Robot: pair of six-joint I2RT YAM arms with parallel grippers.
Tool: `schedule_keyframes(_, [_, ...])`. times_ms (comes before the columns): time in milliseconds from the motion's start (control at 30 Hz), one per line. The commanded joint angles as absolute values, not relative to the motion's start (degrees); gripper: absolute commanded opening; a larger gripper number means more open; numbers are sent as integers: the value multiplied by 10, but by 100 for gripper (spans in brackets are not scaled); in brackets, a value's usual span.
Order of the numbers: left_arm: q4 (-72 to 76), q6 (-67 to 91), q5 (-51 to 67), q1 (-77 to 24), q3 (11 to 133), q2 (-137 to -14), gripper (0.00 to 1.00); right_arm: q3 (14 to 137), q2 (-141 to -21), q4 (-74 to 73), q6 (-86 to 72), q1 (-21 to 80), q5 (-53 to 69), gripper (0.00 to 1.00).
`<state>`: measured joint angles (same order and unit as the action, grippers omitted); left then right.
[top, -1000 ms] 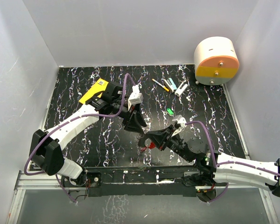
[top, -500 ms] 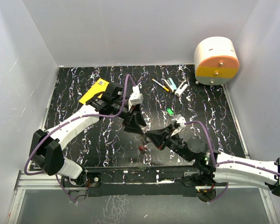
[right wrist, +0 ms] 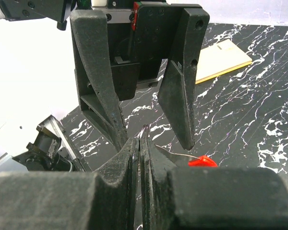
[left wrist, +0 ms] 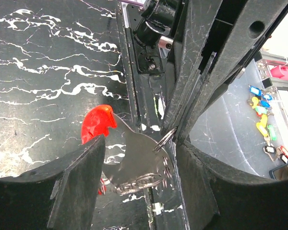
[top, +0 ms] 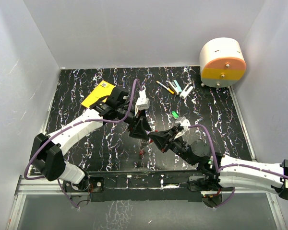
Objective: Put the keys on the keyring
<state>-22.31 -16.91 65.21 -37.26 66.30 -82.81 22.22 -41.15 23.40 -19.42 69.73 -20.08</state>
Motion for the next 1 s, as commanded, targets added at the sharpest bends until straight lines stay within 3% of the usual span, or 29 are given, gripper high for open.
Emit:
schedule_keyframes(0, [-220,-172,650,-373,662,-798,58,258,-400,317,-184,706,-209,8])
schedule_keyframes(200, [-217,-171,657,-373,668,-804,40,261,-400,318,-181,710,-212,8])
schedule_keyframes(400, [-218,-169,655,-373,671,-803,34,258,-400,320,-181,713,-214,8])
schedule_keyframes(567, [-228,-173,661,-373,685,-802,21,244,-389,323,-188,715,-220,8])
schedule_keyframes(800, [-232,-174,679,-373,697,-807,16,229,-380,326,-196,719,-228,8])
schedule_keyframes(967, [-230,-173,698,-373,697,-810,18,225,-374,327,-195,720,-230,8])
